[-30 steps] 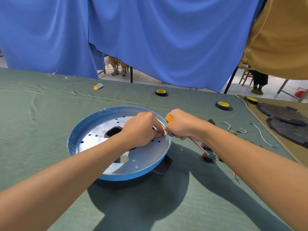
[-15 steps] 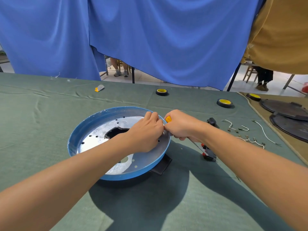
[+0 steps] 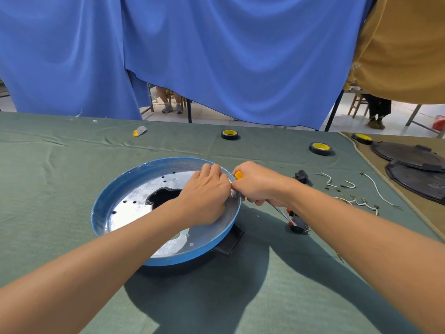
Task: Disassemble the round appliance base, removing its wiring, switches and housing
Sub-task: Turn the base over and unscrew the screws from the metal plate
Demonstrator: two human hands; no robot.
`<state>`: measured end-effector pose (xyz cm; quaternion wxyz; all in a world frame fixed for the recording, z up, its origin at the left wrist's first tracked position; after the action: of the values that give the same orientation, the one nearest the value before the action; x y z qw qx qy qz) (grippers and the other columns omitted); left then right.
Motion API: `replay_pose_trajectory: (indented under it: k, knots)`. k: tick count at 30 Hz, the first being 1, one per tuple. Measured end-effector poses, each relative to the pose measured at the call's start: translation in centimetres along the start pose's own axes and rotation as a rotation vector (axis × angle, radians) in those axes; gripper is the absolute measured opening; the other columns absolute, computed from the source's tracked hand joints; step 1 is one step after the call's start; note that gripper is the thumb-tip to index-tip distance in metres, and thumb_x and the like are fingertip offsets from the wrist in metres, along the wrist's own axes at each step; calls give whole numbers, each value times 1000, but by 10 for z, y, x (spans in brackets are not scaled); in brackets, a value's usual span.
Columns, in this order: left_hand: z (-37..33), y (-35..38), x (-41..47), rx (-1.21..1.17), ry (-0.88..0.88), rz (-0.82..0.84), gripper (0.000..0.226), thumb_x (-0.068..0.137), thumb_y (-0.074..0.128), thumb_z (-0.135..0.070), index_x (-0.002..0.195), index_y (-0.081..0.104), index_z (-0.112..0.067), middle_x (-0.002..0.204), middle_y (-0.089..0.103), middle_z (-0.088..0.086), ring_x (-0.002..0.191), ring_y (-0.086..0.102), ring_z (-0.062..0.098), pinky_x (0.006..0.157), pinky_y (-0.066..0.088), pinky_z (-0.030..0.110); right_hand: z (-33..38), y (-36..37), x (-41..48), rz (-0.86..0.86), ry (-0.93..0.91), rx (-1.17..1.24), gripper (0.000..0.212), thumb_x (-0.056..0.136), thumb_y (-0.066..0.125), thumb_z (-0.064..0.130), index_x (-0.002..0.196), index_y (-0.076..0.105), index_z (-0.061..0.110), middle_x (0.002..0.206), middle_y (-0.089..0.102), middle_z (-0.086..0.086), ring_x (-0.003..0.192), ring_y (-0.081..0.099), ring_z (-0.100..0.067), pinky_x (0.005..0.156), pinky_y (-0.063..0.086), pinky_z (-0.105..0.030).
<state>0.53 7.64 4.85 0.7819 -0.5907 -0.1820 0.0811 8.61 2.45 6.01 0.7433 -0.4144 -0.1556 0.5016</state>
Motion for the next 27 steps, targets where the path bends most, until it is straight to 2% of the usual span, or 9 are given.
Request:
replay_pose_trajectory:
  k: [4, 6, 8, 13, 17, 20, 23, 27]
  knots:
    - [1, 3, 2, -25, -45, 54, 16, 98, 39, -19, 100, 49, -7, 104, 43, 11, 90, 29, 25, 74, 26, 30, -4, -4, 1, -10, -2, 24, 16, 90, 49, 14, 77, 55, 8, 69, 52, -10, 54, 37, -22, 42, 29, -22]
    - [0, 7, 5, -44, -51, 97, 15, 99, 39, -21, 95, 46, -9, 104, 43, 12, 92, 31, 26, 77, 27, 31, -8, -7, 2, -18, -9, 29, 25, 91, 55, 24, 85, 63, 1, 67, 55, -8, 54, 38, -22, 43, 32, -22]
    - [0, 10, 9, -87, -42, 137, 19, 100, 40, -21, 99, 52, -7, 107, 46, 13, 100, 37, 29, 80, 31, 33, -13, -9, 2, -13, -12, 43, 34, 91, 57, 29, 94, 64, -3, 66, 56, -7, 55, 39, -22, 44, 32, -23]
    - [12, 4, 9, -317, -59, 60, 24, 99, 50, -24, 116, 61, -11, 117, 49, 10, 111, 40, 29, 91, 39, 37, -15, -9, 0, -6, -20, 31, 29, 93, 56, 36, 80, 58, 10, 64, 57, -4, 53, 39, -20, 43, 32, -22]
    - [17, 4, 7, -490, -36, 62, 17, 97, 56, -21, 112, 64, -19, 118, 50, 5, 115, 41, 22, 93, 37, 30, -14, -9, -3, -2, -20, 37, 30, 94, 56, 35, 78, 54, 11, 66, 57, -6, 55, 37, -20, 42, 30, -23]
    - [17, 5, 10, -459, -10, 83, 18, 98, 54, -21, 112, 65, -17, 119, 49, 5, 115, 39, 22, 93, 34, 30, -11, -8, -6, 11, -32, 29, 32, 97, 54, 35, 76, 55, 10, 66, 58, -5, 56, 40, -21, 43, 32, -24]
    - [15, 8, 13, -308, 52, 90, 23, 100, 48, -21, 117, 59, -11, 121, 45, 8, 114, 35, 24, 95, 32, 31, -10, -7, -7, 14, -27, 19, 33, 98, 52, 35, 77, 56, 10, 67, 58, -5, 56, 40, -20, 43, 33, -24]
    - [9, 8, 10, -163, 118, 62, 20, 101, 43, -20, 114, 53, -7, 118, 43, 9, 106, 36, 24, 95, 38, 37, -10, -7, -8, 6, -23, 8, 31, 96, 51, 33, 76, 54, 10, 66, 58, -6, 56, 40, -20, 43, 34, -24]
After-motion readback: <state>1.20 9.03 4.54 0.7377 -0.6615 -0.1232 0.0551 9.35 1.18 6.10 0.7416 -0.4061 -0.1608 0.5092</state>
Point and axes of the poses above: each hand's wrist, its own x-axis towards the middle knuckle, its own y-axis out of the palm, z = x × y, the point moved 6 cm from there along x, towards the middle knuckle
